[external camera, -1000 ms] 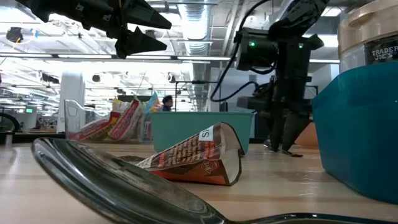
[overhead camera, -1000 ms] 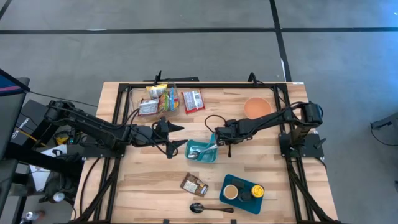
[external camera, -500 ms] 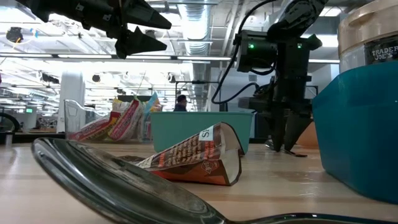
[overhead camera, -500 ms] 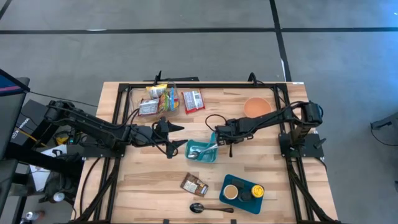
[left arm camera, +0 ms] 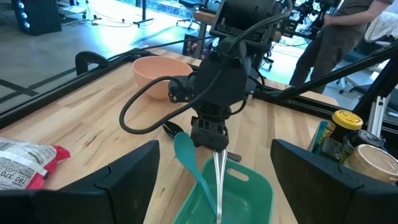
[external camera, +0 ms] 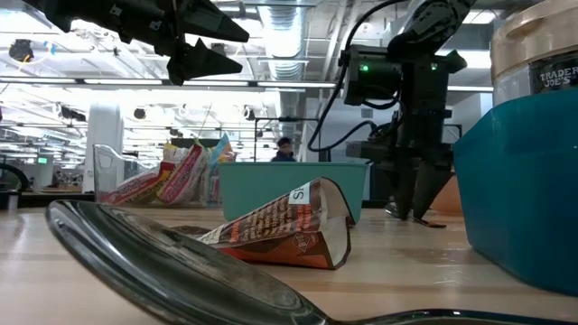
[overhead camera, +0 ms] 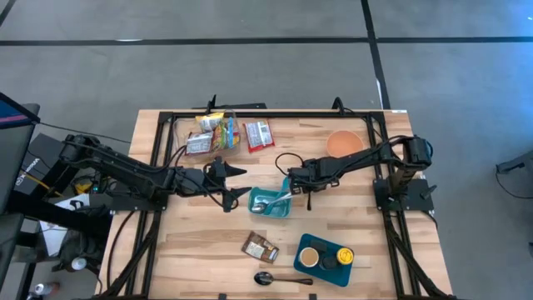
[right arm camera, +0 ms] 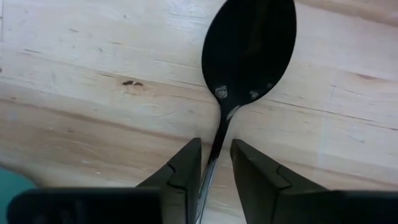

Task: Pick & Place Food Item
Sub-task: Put the top black tablespoon into the green bin

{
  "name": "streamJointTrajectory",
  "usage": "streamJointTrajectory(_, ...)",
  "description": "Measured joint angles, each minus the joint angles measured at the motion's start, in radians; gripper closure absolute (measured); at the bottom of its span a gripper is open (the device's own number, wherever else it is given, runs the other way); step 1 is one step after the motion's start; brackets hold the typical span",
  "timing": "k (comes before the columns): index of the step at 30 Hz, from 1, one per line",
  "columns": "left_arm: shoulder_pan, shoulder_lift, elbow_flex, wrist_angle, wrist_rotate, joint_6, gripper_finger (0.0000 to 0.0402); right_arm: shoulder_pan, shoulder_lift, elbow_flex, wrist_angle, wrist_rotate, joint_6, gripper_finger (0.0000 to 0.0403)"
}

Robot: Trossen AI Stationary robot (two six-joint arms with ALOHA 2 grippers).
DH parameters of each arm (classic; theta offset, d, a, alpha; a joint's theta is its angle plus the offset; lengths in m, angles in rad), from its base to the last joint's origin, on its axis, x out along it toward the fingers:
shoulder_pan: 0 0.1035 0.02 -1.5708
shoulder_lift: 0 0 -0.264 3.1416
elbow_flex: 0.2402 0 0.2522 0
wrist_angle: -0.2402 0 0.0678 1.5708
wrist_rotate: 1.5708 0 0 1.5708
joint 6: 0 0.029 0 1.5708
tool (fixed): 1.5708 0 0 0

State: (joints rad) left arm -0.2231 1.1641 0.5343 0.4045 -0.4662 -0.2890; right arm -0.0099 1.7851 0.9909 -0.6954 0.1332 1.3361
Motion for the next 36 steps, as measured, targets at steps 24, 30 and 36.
streamJointTrajectory(24, 0.0, 0.0, 0.0, 0.0, 0.0, 0.0, 0.0101, 0.0, 0.0, -0.001, -0.008, -0.001, -0.083, 0.0394)
streamJointTrajectory(30, 0.0, 0.0, 0.0, 0.0, 0.0, 0.0, 0.0101, -0.007, 0.0, -0.001, -0.007, -0.012, -0.206, 0.0391)
streamJointTrajectory(36, 0.0, 0.0, 0.0, 0.0, 0.0, 0.0, 0.0101, -0.007, 0.0, -0.001, -0.006, -0.011, -0.219, 0.0391)
